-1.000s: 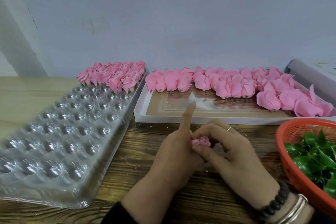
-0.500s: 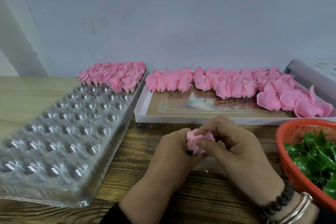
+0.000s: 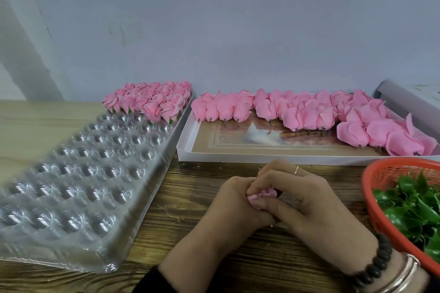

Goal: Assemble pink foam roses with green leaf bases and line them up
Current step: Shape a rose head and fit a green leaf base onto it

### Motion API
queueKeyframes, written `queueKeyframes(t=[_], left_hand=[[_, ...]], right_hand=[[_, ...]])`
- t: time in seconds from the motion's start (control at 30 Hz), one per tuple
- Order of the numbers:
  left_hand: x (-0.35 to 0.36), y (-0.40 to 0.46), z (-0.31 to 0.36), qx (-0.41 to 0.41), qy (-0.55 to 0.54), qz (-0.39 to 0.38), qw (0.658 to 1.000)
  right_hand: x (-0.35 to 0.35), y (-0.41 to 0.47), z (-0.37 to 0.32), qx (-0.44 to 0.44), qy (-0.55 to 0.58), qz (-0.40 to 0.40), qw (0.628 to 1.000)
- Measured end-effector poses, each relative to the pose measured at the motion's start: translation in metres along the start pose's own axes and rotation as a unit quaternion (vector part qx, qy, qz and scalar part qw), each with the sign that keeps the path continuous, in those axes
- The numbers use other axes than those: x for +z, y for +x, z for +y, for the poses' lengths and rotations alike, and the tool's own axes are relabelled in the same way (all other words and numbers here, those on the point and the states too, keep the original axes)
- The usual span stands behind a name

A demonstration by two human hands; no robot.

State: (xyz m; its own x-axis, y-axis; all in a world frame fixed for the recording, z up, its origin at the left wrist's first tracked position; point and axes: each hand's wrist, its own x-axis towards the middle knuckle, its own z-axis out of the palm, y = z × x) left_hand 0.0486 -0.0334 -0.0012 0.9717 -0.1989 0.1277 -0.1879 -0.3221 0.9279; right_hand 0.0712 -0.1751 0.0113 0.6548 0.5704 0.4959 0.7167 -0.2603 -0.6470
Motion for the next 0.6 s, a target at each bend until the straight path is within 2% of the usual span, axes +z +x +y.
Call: queueKeyframes(t=[0.17,0.4,0.53,0.6], left_hand=[[0.001,0.003,0.003,0.003,-0.036,0.0,0.999],[0.01,0.006,0.002,0.066,-0.026,0.062,0.996],[0.022,0.009,0.005,0.109,-0.011,0.063,0.992],[0.025,0.009,0.008,0.12,-0.045,0.071,0.989]], right_hand=[[0.001,0.0,-0.003,0.029,0.054,0.045,0.997],[0.008,0.005,-0.004,0.085,0.177,0.156,0.968],[0.023,0.01,-0.008,0.063,0.114,0.157,0.979],[0.027,0.01,-0.007,0.062,0.089,0.144,0.984]])
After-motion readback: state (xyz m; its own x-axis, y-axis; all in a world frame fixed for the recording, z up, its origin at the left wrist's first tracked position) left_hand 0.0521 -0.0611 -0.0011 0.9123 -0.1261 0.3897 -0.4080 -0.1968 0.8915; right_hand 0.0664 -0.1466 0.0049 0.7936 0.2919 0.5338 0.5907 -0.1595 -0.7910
